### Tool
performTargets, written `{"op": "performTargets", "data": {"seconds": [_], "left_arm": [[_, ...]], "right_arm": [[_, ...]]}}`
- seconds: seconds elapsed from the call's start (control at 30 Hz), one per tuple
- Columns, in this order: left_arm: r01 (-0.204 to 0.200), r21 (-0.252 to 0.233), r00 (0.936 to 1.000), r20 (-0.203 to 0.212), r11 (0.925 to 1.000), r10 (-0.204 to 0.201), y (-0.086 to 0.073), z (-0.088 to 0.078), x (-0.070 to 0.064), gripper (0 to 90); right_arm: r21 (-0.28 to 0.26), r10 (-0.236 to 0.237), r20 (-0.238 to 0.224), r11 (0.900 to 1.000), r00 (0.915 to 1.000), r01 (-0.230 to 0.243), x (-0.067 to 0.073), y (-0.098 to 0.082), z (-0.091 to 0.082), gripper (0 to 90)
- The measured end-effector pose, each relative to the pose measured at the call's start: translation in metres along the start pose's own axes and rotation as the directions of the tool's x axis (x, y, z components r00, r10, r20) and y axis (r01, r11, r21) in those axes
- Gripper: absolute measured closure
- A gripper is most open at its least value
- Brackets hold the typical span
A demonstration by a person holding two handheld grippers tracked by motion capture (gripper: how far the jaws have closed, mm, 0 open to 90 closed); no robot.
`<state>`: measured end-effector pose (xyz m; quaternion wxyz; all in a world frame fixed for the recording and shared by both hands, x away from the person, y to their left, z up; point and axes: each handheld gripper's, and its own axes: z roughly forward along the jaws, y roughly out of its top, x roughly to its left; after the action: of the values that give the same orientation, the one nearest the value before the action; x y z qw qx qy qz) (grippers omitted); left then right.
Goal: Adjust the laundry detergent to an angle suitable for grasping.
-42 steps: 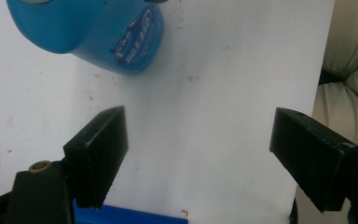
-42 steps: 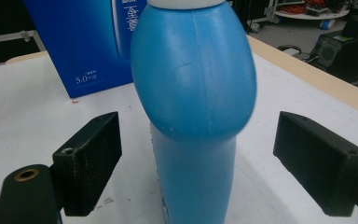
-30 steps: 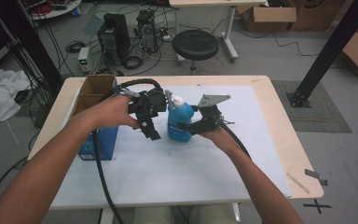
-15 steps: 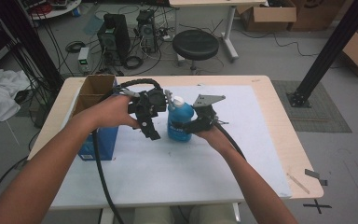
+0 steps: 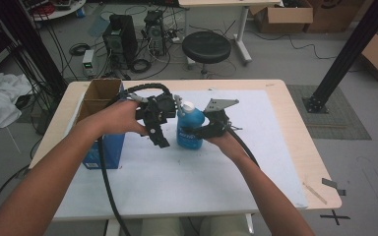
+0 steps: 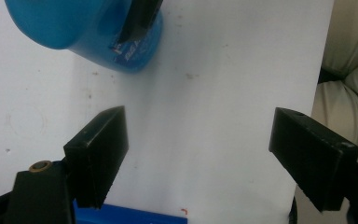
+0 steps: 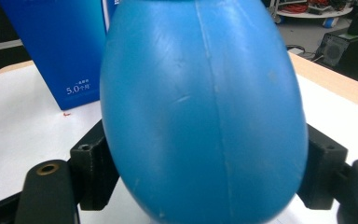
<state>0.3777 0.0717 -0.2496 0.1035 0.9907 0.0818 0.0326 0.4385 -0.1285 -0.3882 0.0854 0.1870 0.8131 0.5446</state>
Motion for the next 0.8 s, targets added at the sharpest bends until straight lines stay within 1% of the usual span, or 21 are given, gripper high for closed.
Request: {"op": "performTargets", "data": {"seconds": [0.2, 0.3, 0.43, 0.57, 0.63, 0.7, 0.73, 0.77, 0.8], "left_arm": [[-0.002, -0.002, 1.0, 0.001, 1.0, 0.002, -0.0001, -0.0001, 0.0004, 20.6], [-0.002, -0.005, 1.0, 0.001, 1.0, 0.002, -0.0007, -0.0004, 0.0002, 20.6], [-0.001, -0.005, 1.0, 0.0, 1.0, 0.001, -0.0015, -0.0008, 0.0001, 20.6], [-0.001, -0.003, 1.0, 0.002, 1.0, 0.001, -0.0022, -0.0009, 0.0, 21.0], [0.001, -0.003, 1.0, 0.002, 1.0, -0.001, -0.0024, -0.0008, 0.0, 21.1], [0.002, -0.004, 1.0, 0.001, 1.0, -0.002, -0.0026, -0.0009, -0.0002, 21.2], [0.002, -0.004, 1.0, 0.001, 1.0, -0.002, -0.0028, -0.001, 0.0, 21.3], [0.002, -0.004, 1.0, 0.001, 1.0, -0.002, -0.0028, -0.001, 0.0, 21.3], [0.004, -0.004, 1.0, 0.002, 1.0, -0.004, -0.0031, -0.0009, 0.0002, 21.3]], "right_arm": [[0.016, 0.001, -0.007, 1.0, 1.0, -0.001, -0.0004, -0.0008, 0.0004, 26.6], [0.02, 0.0, -0.004, 1.0, 1.0, 0.0, -0.0007, -0.0011, 0.0008, 26.9], [0.017, 0.003, -0.004, 1.0, 1.0, -0.003, -0.0007, -0.0011, 0.0009, 27.6], [0.015, -0.004, -0.015, 1.0, 0.9999, 0.004, 0.0001, -0.0007, 0.0022, 30.9], [0.017, -0.007, -0.013, 1.0, 0.9999, 0.008, 0.0002, -0.0006, 0.0024, 31.2], [0.02, -0.007, -0.015, 1.0, 0.9999, 0.008, 0.0001, -0.0007, 0.0029, 33.9], [0.025, -0.014, -0.022, 1.0, 0.9997, 0.015, 0.0002, -0.0008, 0.0031, 37.9], [0.025, -0.014, -0.022, 1.0, 0.9997, 0.015, 0.0002, -0.0008, 0.0031, 37.9], [0.025, -0.02, -0.021, 0.999, 0.9996, 0.021, 0.0002, -0.0007, 0.0031, 40.1]]}}
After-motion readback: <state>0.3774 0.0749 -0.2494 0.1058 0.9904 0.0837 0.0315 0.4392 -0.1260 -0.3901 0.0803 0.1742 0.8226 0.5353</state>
